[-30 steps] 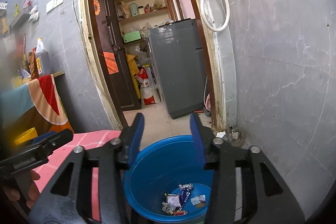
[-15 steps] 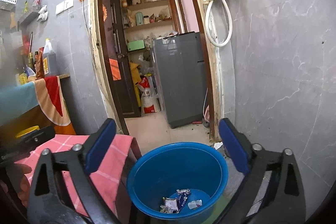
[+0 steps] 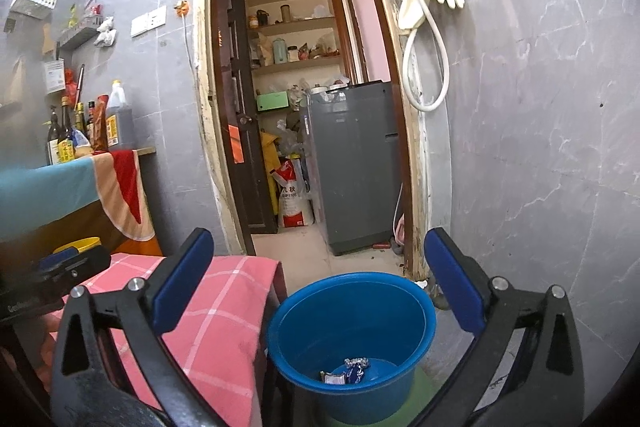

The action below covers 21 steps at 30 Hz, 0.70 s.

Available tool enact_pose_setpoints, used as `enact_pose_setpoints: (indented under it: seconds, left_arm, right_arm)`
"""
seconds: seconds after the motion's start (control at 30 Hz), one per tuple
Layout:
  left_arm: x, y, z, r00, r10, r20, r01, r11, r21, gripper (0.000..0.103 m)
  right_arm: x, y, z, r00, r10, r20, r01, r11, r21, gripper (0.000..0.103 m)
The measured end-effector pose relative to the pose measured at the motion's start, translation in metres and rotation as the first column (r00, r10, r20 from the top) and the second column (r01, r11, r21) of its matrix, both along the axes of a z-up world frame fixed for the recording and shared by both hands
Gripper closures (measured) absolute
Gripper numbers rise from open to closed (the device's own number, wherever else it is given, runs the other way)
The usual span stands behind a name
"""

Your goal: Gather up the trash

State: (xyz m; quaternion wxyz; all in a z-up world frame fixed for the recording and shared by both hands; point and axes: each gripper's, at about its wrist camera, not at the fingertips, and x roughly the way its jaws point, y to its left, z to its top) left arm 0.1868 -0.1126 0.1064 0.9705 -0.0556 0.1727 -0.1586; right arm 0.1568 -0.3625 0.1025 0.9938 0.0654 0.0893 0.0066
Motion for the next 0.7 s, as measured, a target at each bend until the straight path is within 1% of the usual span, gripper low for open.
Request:
enact_pose_setpoints:
  seconds: [0.3, 0.7]
  left_arm:
    - [-0.031, 0.018, -0.008, 1.000, 0.020, -0.002, -0.020, 1.000, 0.014, 0.002]
    - [-0.069, 0.040, -0.030, 0.997, 0.068, -0.019, -0.067, 0.996, 0.052, 0.002]
  right_arm:
    - [-0.036, 0.018, -0.002, 1.000, 0.016, 0.003, -0.016, 1.000, -0.006, 0.000]
    - [-0.074, 0.035, -0.018, 1.000, 0.013, -0.010, -0.013, 1.000, -0.004, 0.000]
